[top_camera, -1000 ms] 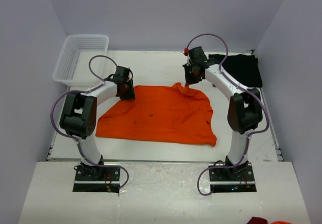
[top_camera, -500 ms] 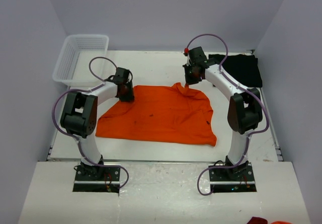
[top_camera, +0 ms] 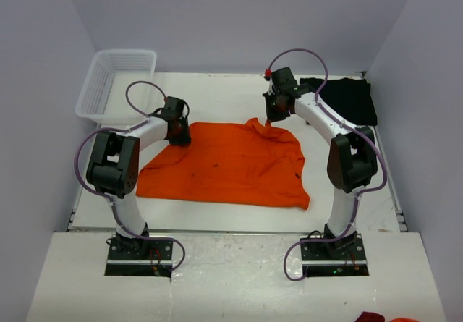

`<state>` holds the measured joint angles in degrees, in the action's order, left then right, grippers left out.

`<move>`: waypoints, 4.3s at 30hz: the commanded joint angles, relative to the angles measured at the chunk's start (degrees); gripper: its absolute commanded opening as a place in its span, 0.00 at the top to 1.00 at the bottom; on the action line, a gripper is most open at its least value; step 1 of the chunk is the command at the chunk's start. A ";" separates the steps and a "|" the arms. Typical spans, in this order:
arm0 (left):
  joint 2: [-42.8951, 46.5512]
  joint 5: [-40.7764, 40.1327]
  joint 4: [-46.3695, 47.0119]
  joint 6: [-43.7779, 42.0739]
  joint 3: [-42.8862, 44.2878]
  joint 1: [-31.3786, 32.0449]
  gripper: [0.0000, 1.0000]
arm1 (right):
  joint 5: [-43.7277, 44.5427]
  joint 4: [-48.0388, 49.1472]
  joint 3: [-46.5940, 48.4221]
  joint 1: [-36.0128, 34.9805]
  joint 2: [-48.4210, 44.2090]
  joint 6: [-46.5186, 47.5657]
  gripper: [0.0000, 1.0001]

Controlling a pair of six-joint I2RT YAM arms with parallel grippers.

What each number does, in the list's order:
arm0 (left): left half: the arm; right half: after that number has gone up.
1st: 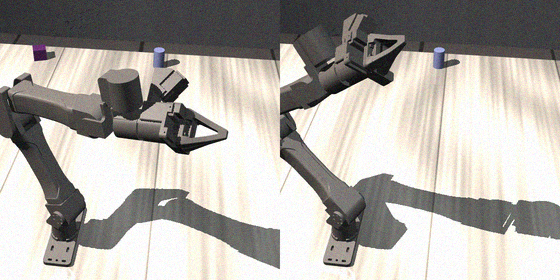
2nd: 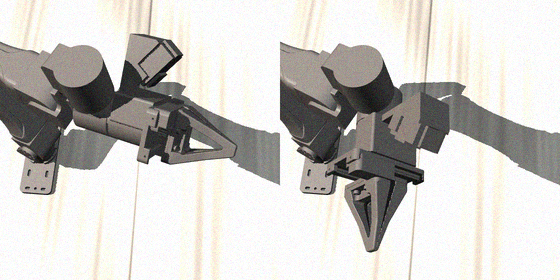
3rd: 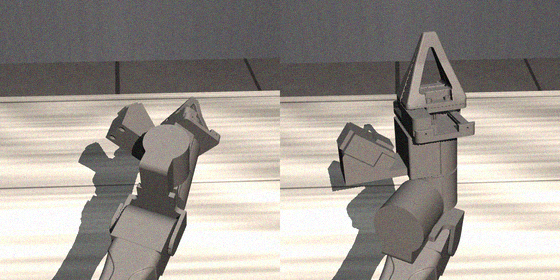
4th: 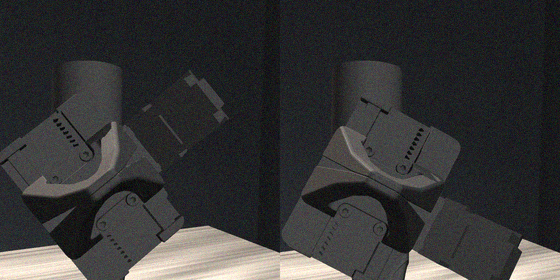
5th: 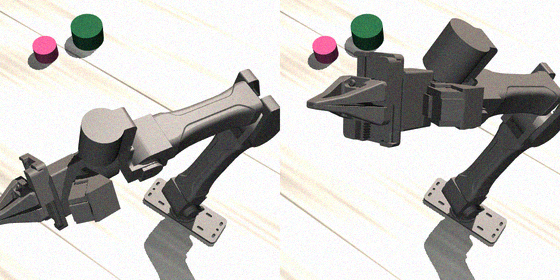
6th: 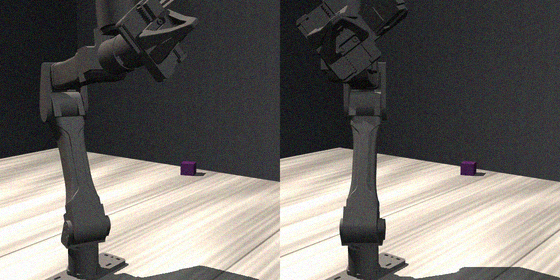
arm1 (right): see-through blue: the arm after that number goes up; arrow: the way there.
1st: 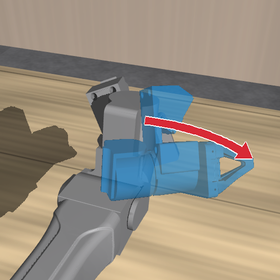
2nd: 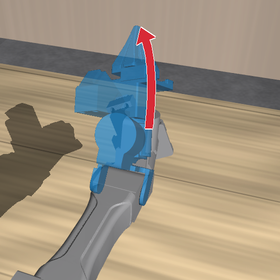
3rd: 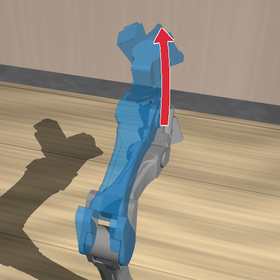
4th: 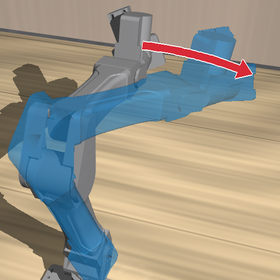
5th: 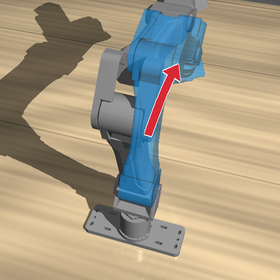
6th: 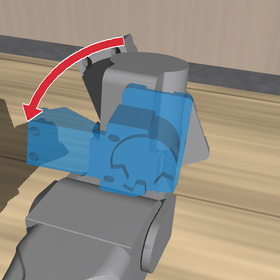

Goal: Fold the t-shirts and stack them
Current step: Grap the side of the flattened tshirt furthest away from the robot with both arms, then fold the other side of the tshirt into a rectangle

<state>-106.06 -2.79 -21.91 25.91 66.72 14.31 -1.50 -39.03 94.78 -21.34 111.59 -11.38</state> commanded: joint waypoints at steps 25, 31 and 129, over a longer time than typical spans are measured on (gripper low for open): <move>4.90 -0.21 -2.96 -0.86 3.77 -0.42 0.99 | -0.17 -0.52 2.16 0.16 -1.64 0.22 1.00; 4.89 -0.11 -3.05 -0.69 4.12 -0.16 1.00 | 0.09 -0.79 2.34 0.16 -2.08 0.39 1.00; 13.42 -21.91 -19.48 -2.89 4.83 -9.56 1.00 | 8.79 -3.69 -30.43 -0.54 -37.75 -9.01 1.00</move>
<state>-96.44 -22.28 -41.19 21.96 72.88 5.26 5.28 -41.60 66.26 -21.47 76.53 -18.11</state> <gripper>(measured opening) 0.004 0.006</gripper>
